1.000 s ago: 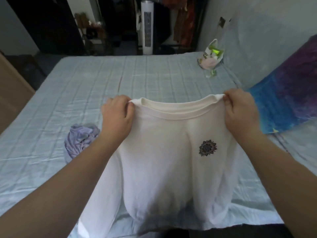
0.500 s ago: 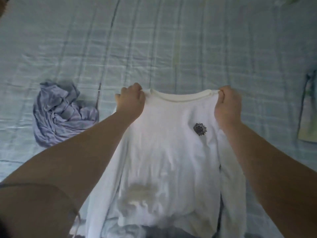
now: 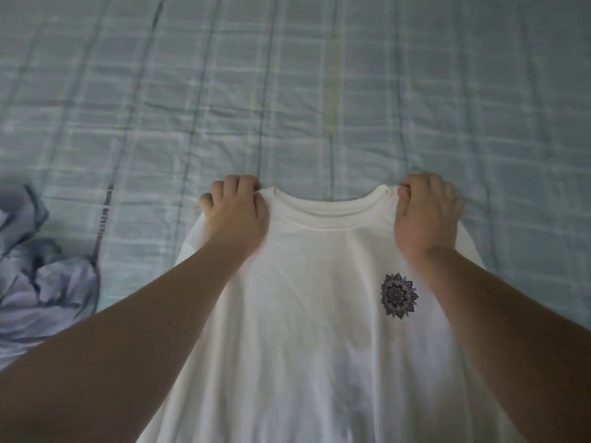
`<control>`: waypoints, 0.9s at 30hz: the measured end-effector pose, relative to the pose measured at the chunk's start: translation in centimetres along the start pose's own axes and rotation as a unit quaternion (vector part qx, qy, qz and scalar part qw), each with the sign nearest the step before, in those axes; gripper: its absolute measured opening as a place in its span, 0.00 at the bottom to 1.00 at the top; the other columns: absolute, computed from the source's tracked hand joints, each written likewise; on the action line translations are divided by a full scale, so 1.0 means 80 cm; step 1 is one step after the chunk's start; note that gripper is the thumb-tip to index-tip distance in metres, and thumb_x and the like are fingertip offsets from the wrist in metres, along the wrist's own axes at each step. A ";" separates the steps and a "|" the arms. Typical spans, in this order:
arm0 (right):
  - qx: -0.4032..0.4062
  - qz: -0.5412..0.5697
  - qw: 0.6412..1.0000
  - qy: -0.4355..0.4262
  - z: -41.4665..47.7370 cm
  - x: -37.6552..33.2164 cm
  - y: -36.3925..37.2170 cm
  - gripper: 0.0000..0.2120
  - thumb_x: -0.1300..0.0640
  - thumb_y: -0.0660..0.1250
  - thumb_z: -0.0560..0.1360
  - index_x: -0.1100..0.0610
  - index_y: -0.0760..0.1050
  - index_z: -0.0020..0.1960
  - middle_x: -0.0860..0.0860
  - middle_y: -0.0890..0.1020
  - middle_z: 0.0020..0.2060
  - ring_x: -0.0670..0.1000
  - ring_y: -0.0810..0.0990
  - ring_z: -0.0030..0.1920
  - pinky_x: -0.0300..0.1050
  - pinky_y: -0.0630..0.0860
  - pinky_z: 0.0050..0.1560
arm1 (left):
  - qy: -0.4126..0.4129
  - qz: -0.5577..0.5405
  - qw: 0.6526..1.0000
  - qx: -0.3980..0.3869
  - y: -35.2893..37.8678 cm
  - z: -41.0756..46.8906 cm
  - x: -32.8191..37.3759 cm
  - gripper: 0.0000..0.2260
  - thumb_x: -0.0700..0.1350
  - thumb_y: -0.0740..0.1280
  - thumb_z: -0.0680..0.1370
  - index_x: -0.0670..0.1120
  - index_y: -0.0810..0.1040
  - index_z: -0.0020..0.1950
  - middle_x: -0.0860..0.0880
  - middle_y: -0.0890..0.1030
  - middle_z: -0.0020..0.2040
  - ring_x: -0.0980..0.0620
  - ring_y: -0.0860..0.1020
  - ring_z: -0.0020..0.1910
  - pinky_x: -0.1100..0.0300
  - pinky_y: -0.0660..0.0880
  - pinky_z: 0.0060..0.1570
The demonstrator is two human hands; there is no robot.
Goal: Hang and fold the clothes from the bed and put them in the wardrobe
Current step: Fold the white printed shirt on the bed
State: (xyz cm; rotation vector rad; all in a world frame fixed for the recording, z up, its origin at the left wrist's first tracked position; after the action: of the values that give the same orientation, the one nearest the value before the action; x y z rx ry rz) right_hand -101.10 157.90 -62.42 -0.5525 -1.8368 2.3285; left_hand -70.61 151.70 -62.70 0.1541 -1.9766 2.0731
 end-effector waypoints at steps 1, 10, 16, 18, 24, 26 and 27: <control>0.012 0.007 1.000 -0.003 -0.001 0.001 0.005 0.06 0.54 0.58 0.79 0.52 0.73 0.53 0.55 0.76 0.53 0.60 0.72 0.53 0.54 0.64 0.53 | 0.006 -0.002 1.000 0.018 0.006 -0.001 -0.002 0.11 0.47 0.62 0.77 0.49 0.73 0.58 0.46 0.73 0.58 0.42 0.69 0.57 0.46 0.61 0.58; 0.010 0.088 0.996 -0.027 -0.008 -0.003 -0.006 0.14 0.59 0.58 0.77 0.58 0.72 0.61 0.57 0.76 0.58 0.61 0.73 0.59 0.56 0.66 0.62 | 0.096 -0.083 0.990 0.058 0.000 -0.011 -0.004 0.22 0.37 0.63 0.71 0.38 0.73 0.65 0.37 0.73 0.66 0.36 0.68 0.68 0.42 0.61 0.71; -0.033 0.111 0.989 -0.092 -0.105 -0.051 -0.055 0.25 0.58 0.57 0.79 0.64 0.63 0.75 0.61 0.66 0.75 0.60 0.61 0.76 0.57 0.57 0.76 | 0.156 -0.035 0.985 -0.059 -0.011 -0.106 0.032 0.29 0.46 0.57 0.78 0.38 0.60 0.78 0.38 0.59 0.79 0.38 0.52 0.79 0.41 0.51 0.77; -0.081 0.081 0.989 -0.099 -0.144 -0.058 -0.048 0.27 0.53 0.53 0.81 0.62 0.59 0.78 0.58 0.61 0.78 0.58 0.57 0.78 0.58 0.56 0.77 | 0.147 0.007 0.984 -0.100 -0.002 -0.136 0.036 0.29 0.51 0.54 0.80 0.43 0.56 0.80 0.41 0.55 0.80 0.41 0.49 0.80 0.42 0.49 0.77; -0.158 -0.038 0.979 -0.126 -0.195 -0.048 -0.005 0.29 0.46 0.49 0.81 0.56 0.57 0.79 0.56 0.59 0.79 0.58 0.56 0.79 0.62 0.53 0.76 | 0.099 0.098 0.977 -0.163 0.029 -0.161 0.025 0.29 0.60 0.44 0.82 0.54 0.46 0.82 0.45 0.45 0.82 0.45 0.41 0.80 0.41 0.43 0.77; -0.142 -0.051 0.981 -0.125 -0.194 -0.049 0.000 0.29 0.46 0.52 0.81 0.56 0.58 0.79 0.57 0.59 0.78 0.58 0.57 0.78 0.62 0.52 0.77 | 0.097 0.105 0.976 -0.164 0.034 -0.158 0.027 0.29 0.60 0.42 0.81 0.55 0.44 0.81 0.46 0.43 0.82 0.45 0.40 0.80 0.41 0.42 0.77; -0.140 -0.055 0.981 -0.122 -0.194 -0.049 0.003 0.29 0.46 0.52 0.80 0.56 0.58 0.79 0.57 0.60 0.78 0.58 0.58 0.78 0.61 0.51 0.77 | 0.097 0.102 0.976 -0.167 0.034 -0.157 0.028 0.29 0.60 0.42 0.81 0.55 0.44 0.81 0.46 0.43 0.82 0.45 0.40 0.80 0.41 0.42 0.77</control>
State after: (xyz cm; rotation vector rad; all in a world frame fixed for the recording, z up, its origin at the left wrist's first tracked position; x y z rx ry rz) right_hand -91.88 170.74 -64.84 -0.1887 -2.2624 2.1612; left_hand -72.12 164.34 -65.51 -0.3183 -2.2550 1.7497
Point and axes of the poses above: each hand's wrist, its own z-axis towards the middle knuckle, its own y-axis out of the palm, x = y × z, the point moved 5 cm from there along z, towards the middle knuckle
